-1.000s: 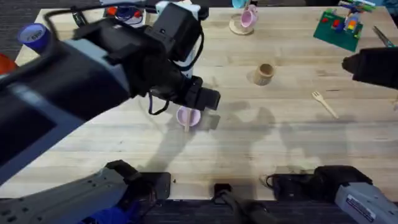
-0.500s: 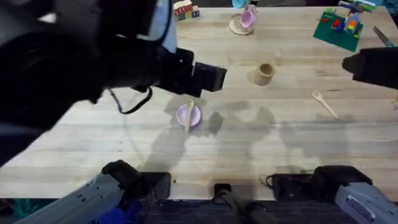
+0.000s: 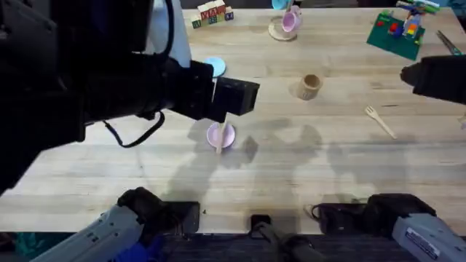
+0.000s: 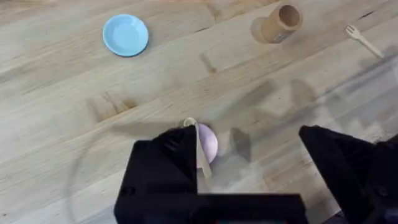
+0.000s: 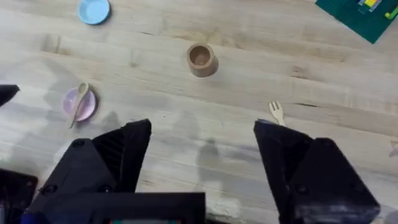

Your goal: Pick up a utensil and set it on the pink plate, then put the other utensil in the container.

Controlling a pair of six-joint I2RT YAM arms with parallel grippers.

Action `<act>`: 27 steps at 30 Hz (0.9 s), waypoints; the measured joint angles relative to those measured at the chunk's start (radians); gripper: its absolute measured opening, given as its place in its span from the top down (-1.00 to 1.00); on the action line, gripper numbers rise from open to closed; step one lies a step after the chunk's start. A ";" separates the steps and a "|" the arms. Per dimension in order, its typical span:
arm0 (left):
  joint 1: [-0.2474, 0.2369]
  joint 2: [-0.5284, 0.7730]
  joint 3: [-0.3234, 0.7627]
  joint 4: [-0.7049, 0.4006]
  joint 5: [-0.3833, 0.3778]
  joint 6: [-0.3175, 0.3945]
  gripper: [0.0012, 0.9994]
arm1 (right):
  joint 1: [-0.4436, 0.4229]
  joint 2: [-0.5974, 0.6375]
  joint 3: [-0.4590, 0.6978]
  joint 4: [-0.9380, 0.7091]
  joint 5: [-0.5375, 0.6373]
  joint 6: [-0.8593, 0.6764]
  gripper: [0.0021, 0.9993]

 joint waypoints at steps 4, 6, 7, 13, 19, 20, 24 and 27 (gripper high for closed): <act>0.000 0.000 0.000 0.003 0.000 0.092 -0.99 | 0.000 0.000 0.000 0.000 0.000 0.000 -0.99; 0.000 0.000 0.000 0.003 0.000 0.166 -0.99 | 0.000 0.000 0.000 0.000 0.000 0.000 -0.99; 0.000 0.000 0.000 0.004 0.001 0.206 -0.99 | 0.000 0.000 0.000 0.000 0.000 0.000 -0.99; 0.000 0.000 0.000 0.030 0.049 0.413 -0.99 | 0.000 0.000 0.000 -0.006 0.000 -0.027 -0.99; 0.000 0.000 -0.001 0.097 0.110 0.520 -0.99 | 0.000 0.000 0.000 -0.018 0.000 -0.068 -0.99; 0.000 0.000 -0.005 0.113 0.121 0.530 -0.99 | 0.000 0.000 0.000 -0.019 0.000 -0.075 -0.99; 0.002 0.000 -0.055 0.194 0.169 0.554 -0.99 | 0.000 0.006 0.000 -0.023 0.020 -0.091 -0.99; 0.011 0.002 -0.096 0.238 0.206 0.563 -0.99 | 0.000 0.022 0.001 -0.036 0.040 -0.111 -0.99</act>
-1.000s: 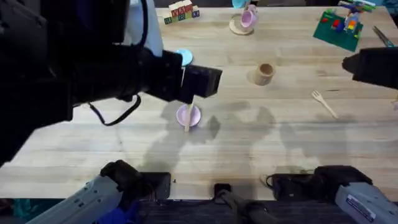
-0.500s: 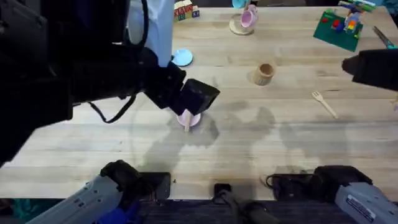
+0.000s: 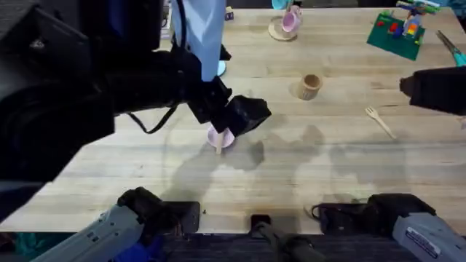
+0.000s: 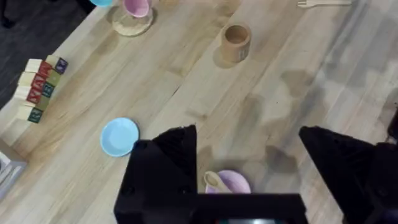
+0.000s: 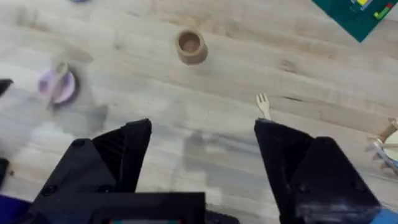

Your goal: Pick up a utensil and set it on the pink plate, then put the other utensil in the container.

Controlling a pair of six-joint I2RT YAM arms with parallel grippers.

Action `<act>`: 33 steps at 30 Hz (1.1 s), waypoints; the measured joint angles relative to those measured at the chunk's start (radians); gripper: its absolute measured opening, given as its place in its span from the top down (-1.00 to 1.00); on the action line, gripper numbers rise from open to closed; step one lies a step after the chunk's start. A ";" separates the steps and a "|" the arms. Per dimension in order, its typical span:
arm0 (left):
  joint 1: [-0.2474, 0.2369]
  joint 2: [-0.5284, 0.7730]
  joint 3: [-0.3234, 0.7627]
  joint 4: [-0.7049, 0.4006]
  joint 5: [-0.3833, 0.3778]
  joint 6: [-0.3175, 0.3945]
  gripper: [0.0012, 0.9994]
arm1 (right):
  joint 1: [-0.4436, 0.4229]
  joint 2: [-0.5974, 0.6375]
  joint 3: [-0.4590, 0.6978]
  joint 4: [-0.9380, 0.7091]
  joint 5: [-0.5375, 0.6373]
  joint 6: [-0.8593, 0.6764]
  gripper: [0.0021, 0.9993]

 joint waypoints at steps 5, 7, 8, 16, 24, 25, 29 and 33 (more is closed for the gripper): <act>0.009 0.011 -0.017 0.023 0.025 0.005 -0.99 | 0.000 0.049 0.000 -0.038 0.015 -0.079 -0.99; 0.009 0.016 -0.017 0.023 0.035 0.012 -0.99 | 0.000 0.080 0.000 -0.050 0.017 -0.120 -0.99; 0.009 0.037 -0.017 0.027 0.056 0.017 -0.99 | 0.000 0.147 0.001 -0.062 0.018 -0.180 -0.99; 0.009 0.117 -0.017 0.032 0.074 0.022 -0.99 | -0.078 0.360 0.001 -0.087 0.025 -0.288 -0.97; 0.009 0.132 -0.017 0.043 0.075 0.022 -0.99 | -0.246 0.466 0.001 -0.022 0.025 -0.355 -0.95; 0.009 0.132 -0.017 0.050 0.075 0.023 -0.99 | -0.261 0.475 0.001 -0.023 0.027 -0.372 -0.96; 0.009 0.132 -0.017 0.059 0.075 0.023 -0.99 | -0.293 0.520 0.001 -0.023 0.029 -0.466 -0.99; 0.009 0.132 -0.017 0.059 0.074 0.023 -0.99 | -0.297 0.585 0.001 -0.022 0.030 -0.542 -0.99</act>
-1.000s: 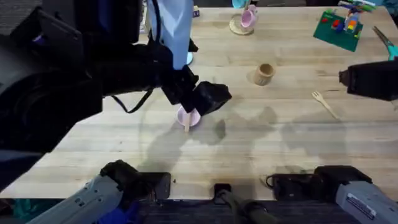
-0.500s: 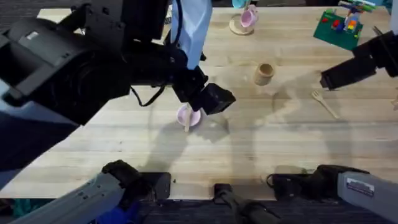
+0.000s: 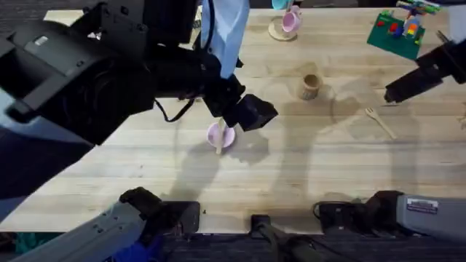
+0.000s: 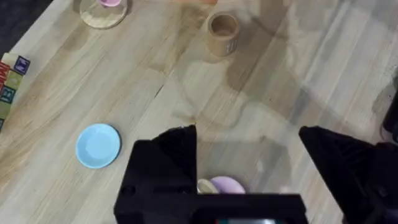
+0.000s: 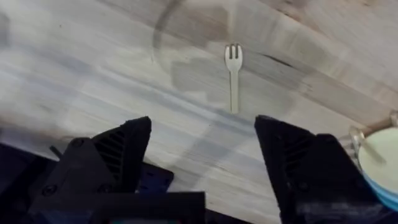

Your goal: Pick up a utensil and set it on the pink plate, then put the other utensil in the container.

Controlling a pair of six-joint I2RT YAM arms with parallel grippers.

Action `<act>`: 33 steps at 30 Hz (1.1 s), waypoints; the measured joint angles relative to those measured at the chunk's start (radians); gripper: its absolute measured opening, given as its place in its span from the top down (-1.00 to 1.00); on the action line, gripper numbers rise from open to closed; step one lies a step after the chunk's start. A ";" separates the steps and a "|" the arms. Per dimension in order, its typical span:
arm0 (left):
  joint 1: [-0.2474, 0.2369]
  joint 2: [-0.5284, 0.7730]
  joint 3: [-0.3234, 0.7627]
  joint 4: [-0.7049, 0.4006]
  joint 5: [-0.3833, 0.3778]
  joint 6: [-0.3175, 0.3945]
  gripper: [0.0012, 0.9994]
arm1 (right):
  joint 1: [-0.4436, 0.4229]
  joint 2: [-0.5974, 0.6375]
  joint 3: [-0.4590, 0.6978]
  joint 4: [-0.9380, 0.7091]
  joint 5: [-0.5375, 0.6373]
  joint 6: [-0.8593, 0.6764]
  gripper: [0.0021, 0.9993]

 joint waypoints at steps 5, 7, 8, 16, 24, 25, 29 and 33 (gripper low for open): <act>0.000 0.000 0.000 -0.004 -0.023 0.000 -0.99 | 0.000 0.081 0.000 0.011 0.003 -0.036 -0.98; 0.000 0.000 0.000 -0.004 -0.027 0.000 -0.99 | 0.000 0.105 0.000 0.022 0.003 -0.043 -0.98; 0.000 0.000 0.000 -0.004 -0.029 0.000 -0.99 | 0.000 0.116 0.000 0.025 0.003 -0.045 -0.98; 0.000 0.000 0.000 -0.004 -0.039 0.000 -0.99 | 0.000 0.179 -0.017 0.047 0.006 -0.050 -0.99; 0.000 0.000 0.000 -0.004 -0.043 0.000 -0.99 | 0.000 0.179 -0.177 0.161 0.018 -0.039 -0.99; 0.000 0.000 0.000 -0.004 -0.043 0.000 -0.99 | 0.000 0.179 -0.201 0.185 0.030 -0.034 -0.99; 0.000 0.000 0.000 -0.004 -0.045 0.000 -0.99 | -0.006 0.179 -0.295 0.282 0.086 -0.024 -0.99; 0.000 0.000 0.000 -0.004 -0.045 0.000 -0.99 | -0.040 0.179 -0.349 0.357 0.108 -0.026 -0.99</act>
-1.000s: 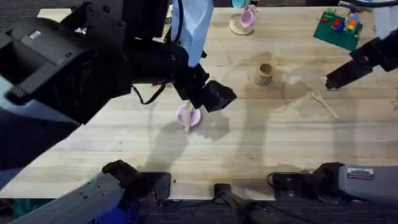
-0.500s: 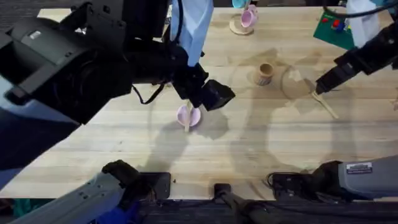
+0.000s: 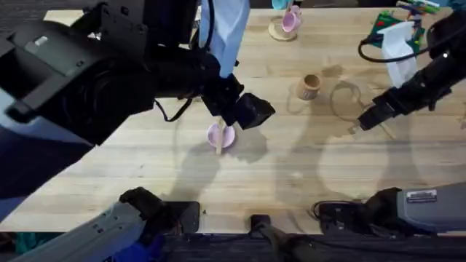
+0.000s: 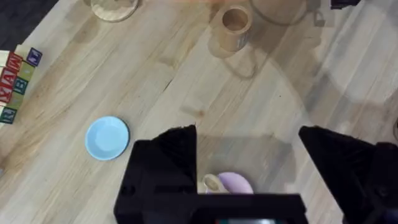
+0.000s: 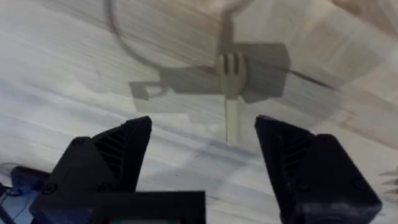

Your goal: Pick up a utensil and set it on the pink plate, then put the other utensil in the container.

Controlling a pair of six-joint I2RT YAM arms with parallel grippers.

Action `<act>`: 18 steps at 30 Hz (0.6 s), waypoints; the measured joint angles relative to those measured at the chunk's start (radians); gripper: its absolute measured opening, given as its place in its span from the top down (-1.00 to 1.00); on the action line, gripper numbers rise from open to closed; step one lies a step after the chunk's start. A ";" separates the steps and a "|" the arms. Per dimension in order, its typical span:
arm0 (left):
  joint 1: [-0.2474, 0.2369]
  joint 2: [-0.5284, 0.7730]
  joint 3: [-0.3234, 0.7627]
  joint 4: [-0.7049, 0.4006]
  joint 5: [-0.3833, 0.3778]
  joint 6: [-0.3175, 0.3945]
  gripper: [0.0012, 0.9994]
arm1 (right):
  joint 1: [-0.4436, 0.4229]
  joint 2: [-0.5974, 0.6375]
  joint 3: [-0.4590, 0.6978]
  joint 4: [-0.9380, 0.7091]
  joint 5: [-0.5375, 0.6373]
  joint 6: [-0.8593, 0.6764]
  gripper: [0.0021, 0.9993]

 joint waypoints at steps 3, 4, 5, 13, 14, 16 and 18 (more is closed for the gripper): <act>0.000 0.000 0.000 0.000 0.000 0.000 -0.99 | -0.034 0.000 -0.008 0.005 0.008 -0.021 -0.99; 0.000 0.000 0.000 0.000 0.000 0.000 -0.99 | -0.046 0.000 -0.009 0.011 0.008 -0.032 -0.99; 0.000 0.000 0.000 0.000 0.000 0.000 -0.99 | -0.077 0.000 -0.009 0.045 -0.006 -0.070 -0.99; 0.000 0.000 0.000 0.000 0.000 0.000 -0.99 | -0.091 0.000 -0.009 0.116 -0.046 -0.123 -0.99; 0.000 0.000 0.000 0.000 0.000 0.000 -0.99 | -0.091 0.000 -0.009 0.122 -0.048 -0.124 -0.99; 0.000 0.000 0.000 0.000 0.000 0.000 -0.99 | -0.091 0.000 -0.009 0.127 -0.054 -0.130 -0.99; 0.000 0.000 0.000 0.000 0.000 0.000 -0.99 | -0.091 0.000 -0.012 0.132 -0.058 -0.130 -0.99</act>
